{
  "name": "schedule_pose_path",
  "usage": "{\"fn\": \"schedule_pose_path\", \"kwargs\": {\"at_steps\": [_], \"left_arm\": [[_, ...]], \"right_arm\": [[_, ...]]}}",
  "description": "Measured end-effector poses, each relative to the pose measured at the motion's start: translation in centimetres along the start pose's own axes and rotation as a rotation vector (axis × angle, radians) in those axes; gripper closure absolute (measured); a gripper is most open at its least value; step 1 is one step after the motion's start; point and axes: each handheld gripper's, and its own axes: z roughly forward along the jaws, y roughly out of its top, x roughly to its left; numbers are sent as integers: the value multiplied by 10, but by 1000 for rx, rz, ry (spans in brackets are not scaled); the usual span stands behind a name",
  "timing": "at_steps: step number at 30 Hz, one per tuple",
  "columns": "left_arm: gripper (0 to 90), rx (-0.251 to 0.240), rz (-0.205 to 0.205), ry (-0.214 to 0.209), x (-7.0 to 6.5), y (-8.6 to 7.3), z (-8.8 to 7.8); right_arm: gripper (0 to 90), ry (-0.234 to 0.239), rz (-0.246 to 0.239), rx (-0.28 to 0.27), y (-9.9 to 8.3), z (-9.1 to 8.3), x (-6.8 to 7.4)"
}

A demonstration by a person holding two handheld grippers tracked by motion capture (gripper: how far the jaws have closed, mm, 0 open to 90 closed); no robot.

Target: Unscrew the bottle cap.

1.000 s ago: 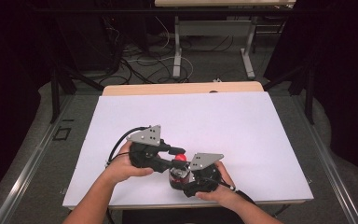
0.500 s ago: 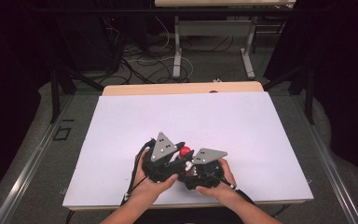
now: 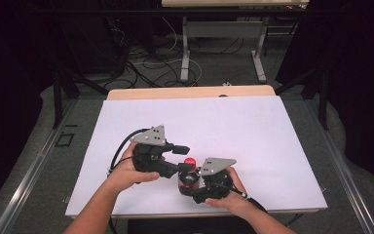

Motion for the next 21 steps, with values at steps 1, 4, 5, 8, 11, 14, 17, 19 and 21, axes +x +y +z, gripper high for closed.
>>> {"fn": "schedule_pose_path", "kwargs": {"at_steps": [1, 4, 5, 8, 11, 14, 17, 19, 21], "left_arm": [[447, -6, 1, -26, 3, -2, 0], [520, -9, 17, -67, 4, -4, 2], [545, 1, 28, -74, 3, -4, 3], [563, 33, 46, -78, 0, -5, 9], [580, 8, 62, -42, -3, -6, 10], [604, -21, 59, 0, -7, -7, 12], [609, -29, 38, 69, -13, -8, 15], [610, -45, 7, 147, -18, -8, 18], [610, -70, -23, 264, -27, -8, 22]], "right_arm": [[290, 1, -10, -8, 0, 1, 0], [290, 16, -20, 10, 0, 1, 1], [290, 14, -13, 14, 0, 1, 1], [289, 13, -32, 2, 0, 1, 2], [289, 16, -23, 0, 0, 2, 3], [290, 18, -15, 11, 0, 1, 2], [290, 2, -7, 7, -1, 1, 0], [290, -22, 26, 12, -1, 0, -3], [290, -37, 37, 3, -1, 0, -4]]}}
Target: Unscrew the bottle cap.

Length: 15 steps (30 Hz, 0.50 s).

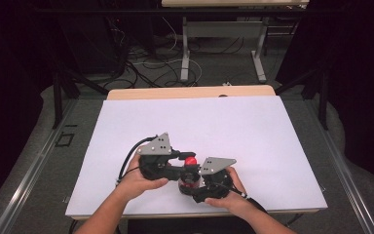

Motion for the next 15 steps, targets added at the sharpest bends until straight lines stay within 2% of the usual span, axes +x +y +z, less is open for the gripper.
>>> {"fn": "schedule_pose_path", "kwargs": {"at_steps": [3, 4, 5, 6, 8, 9, 10, 15], "left_arm": [[611, -35, -61, 234, -20, -2, 4], [610, -33, -80, 285, -26, -2, 7], [611, -38, -87, 316, -31, -2, 8], [610, -26, -81, 330, -34, -1, 10], [610, -22, -89, 317, -36, 1, 11], [610, -18, -89, 304, -36, 2, 11], [610, -25, -96, 311, -35, 3, 10], [610, -29, -125, 295, -29, 6, 6]], "right_arm": [[290, -41, 28, 1, 0, 0, -3], [290, -45, 37, 16, 0, -1, -3], [290, -64, 34, -1, -1, 1, -3], [290, -70, 24, 15, -1, 1, -3], [290, -68, 39, 17, -2, 2, -2], [290, -64, 48, 18, -2, 1, -1], [290, -60, 36, 15, -1, 2, -1], [290, -60, 32, 23, -1, 1, -3]]}}
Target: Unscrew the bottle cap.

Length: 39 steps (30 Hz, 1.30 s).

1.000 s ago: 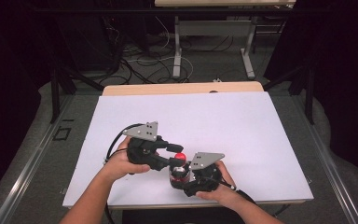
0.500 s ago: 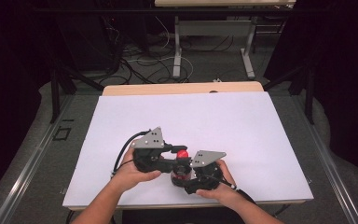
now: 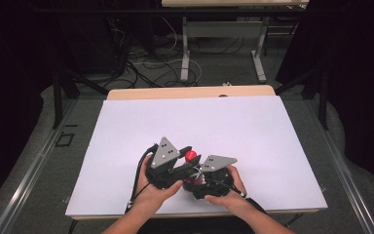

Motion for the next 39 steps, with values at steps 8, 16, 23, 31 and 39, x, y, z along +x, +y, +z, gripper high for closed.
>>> {"fn": "schedule_pose_path", "kwargs": {"at_steps": [8, 16, 23, 31, 39], "left_arm": [[610, -11, -42, 28, 17, 1, -11], [610, -10, -113, 107, 48, -7, -18], [609, 11, -172, 156, 70, -21, -20], [610, 34, -202, 199, 96, -51, -13], [610, 38, -226, 218, 109, -67, -12]], "right_arm": [[290, -28, 9, -17, -1, 0, -4], [290, -61, 16, -26, -3, -1, -11], [290, -78, 31, -32, -3, -2, -16], [290, -126, 58, -35, -3, -3, -31], [290, -204, 75, -54, 11, -1, -59]]}}
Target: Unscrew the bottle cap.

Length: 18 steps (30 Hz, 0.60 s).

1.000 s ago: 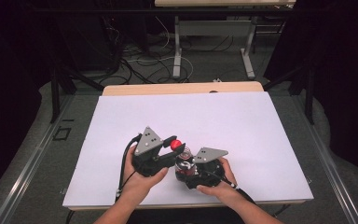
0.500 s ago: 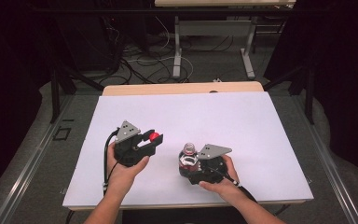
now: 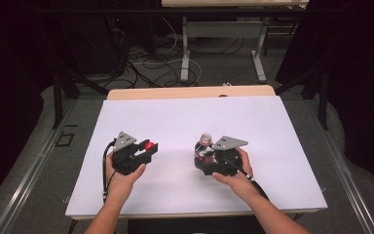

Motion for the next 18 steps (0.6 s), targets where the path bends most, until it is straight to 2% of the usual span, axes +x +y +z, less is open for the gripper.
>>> {"fn": "schedule_pose_path", "kwargs": {"at_steps": [3, 5, 6, 9, 13, 18], "left_arm": [[609, 4, -8, 0, 2, -4, 2], [609, 8, -4, 0, 4, -6, 4], [609, 14, -15, -2, 4, -7, 5], [609, 11, -12, -2, 3, -7, 6], [610, 7, -1, -7, 1, -8, 7], [609, 15, 2, -11, 1, -9, 9]], "right_arm": [[290, -36, -4, -6, 11, 4, -10], [290, -50, 17, -15, 19, 9, -18], [290, -60, 23, -23, 23, 12, -23], [290, -87, 44, -17, 33, 21, -35], [290, -94, 66, -3, 43, 37, -47], [290, -99, 83, 1, 49, 56, -54]]}}
